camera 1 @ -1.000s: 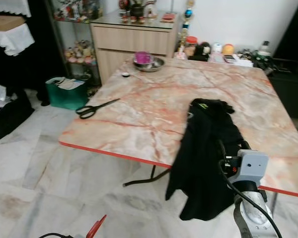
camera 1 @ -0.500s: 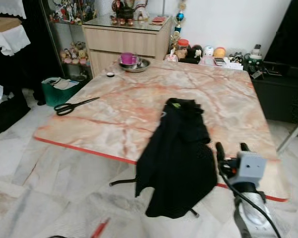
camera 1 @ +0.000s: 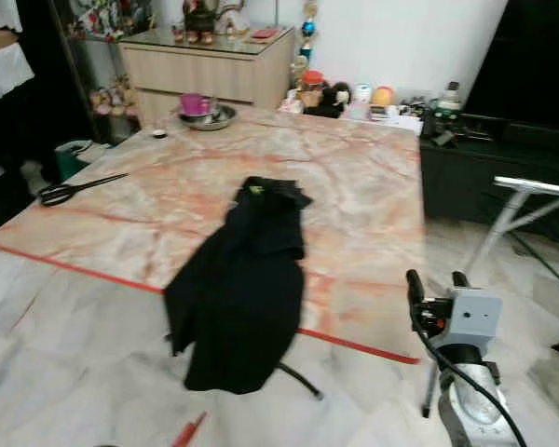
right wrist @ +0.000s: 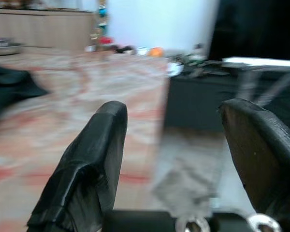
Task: Hang hanger
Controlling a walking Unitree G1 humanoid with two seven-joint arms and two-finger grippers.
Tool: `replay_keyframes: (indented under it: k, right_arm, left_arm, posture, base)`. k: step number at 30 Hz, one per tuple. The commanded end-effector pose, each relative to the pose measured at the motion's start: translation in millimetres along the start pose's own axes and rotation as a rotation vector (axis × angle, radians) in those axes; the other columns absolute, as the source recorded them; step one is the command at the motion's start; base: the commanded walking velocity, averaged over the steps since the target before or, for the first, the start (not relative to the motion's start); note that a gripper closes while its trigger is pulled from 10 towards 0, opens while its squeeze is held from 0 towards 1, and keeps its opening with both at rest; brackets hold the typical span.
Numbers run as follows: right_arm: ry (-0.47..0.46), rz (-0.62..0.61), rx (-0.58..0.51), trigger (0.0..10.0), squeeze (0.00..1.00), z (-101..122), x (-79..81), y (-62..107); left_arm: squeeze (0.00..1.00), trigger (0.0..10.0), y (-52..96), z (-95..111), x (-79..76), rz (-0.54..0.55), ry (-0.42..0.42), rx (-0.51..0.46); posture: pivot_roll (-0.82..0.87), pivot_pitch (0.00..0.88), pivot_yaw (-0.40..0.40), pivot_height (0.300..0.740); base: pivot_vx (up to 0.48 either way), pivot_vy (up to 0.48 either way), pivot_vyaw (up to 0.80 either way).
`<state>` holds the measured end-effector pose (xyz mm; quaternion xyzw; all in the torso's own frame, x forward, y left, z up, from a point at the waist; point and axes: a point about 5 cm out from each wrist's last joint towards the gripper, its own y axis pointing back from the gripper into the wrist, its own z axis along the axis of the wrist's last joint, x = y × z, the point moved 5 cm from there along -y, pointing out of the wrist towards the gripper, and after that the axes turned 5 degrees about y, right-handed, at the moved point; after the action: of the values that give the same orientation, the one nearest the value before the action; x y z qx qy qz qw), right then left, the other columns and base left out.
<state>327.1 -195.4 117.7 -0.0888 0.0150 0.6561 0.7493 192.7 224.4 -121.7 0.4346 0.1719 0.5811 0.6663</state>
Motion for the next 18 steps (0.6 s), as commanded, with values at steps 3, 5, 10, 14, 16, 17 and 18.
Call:
replay_keyframes:
  k: [3, 5, 10, 14, 16, 17, 18]
  right_arm:
    - [-0.031, -0.018, 0.018, 10.0, 0.0, -6, -1.0, 1.7]
    - [-0.026, -0.023, 0.03, 10.0, 0.0, -10, -2.8, 1.5]
    - [-0.042, -0.069, 0.075, 10.0, 0.0, -25, -14.2, 1.1]
    - [-0.079, -0.122, 0.145, 10.0, 0.0, -46, -25.0, 5.2]
    - [-0.091, -0.146, 0.184, 10.0, 0.0, -57, -29.2, 9.1]
    - [-0.105, -0.166, 0.208, 10.0, 0.0, -64, -32.7, 11.8]
    - [-0.125, -0.219, 0.262, 10.0, 0.0, -80, -41.5, 18.7]
  left_arm:
    - [0.0, 10.0, 1.3, -5, 4.7, 0.008, -0.001, 0.018]
    - [0.0, 10.0, 1.1, -5, 4.3, 0.009, 0.002, 0.019]
    - [0.0, 10.0, 1.4, -6, 4.5, 0.011, 0.008, 0.021]
    - [0.0, 10.0, 1.8, -7, 6.7, 0.015, 0.008, 0.025]
    - [0.0, 10.0, 1.8, -7, 7.1, 0.014, 0.005, 0.026]
    - [0.0, 10.0, 1.7, -7, 7.2, 0.013, 0.002, 0.025]
    - [0.0, 10.0, 1.5, -6, 7.9, 0.013, -0.002, 0.024]
  posture:
    - [0.14, 0.046, -0.03, 0.74]
    - [0.15, 0.053, -0.026, 0.74]
    - [0.15, 0.059, -0.019, 0.74]
    - [0.14, 0.065, -0.01, 0.74]
    - [0.15, 0.065, -0.008, 0.74]
    - [0.15, 0.067, -0.006, 0.74]
    - [0.15, 0.066, -0.004, 0.74]
  base:
    - [0.0, -0.48, -0.2]
    - [0.0, -0.48, 0.0]
    - [0.0, -0.48, 0.0]
    - [0.0, -0.48, 0.0]
    - [0.0, -0.48, 0.0]
    - [0.0, -0.48, 0.0]
    - [0.0, -0.48, 0.0]
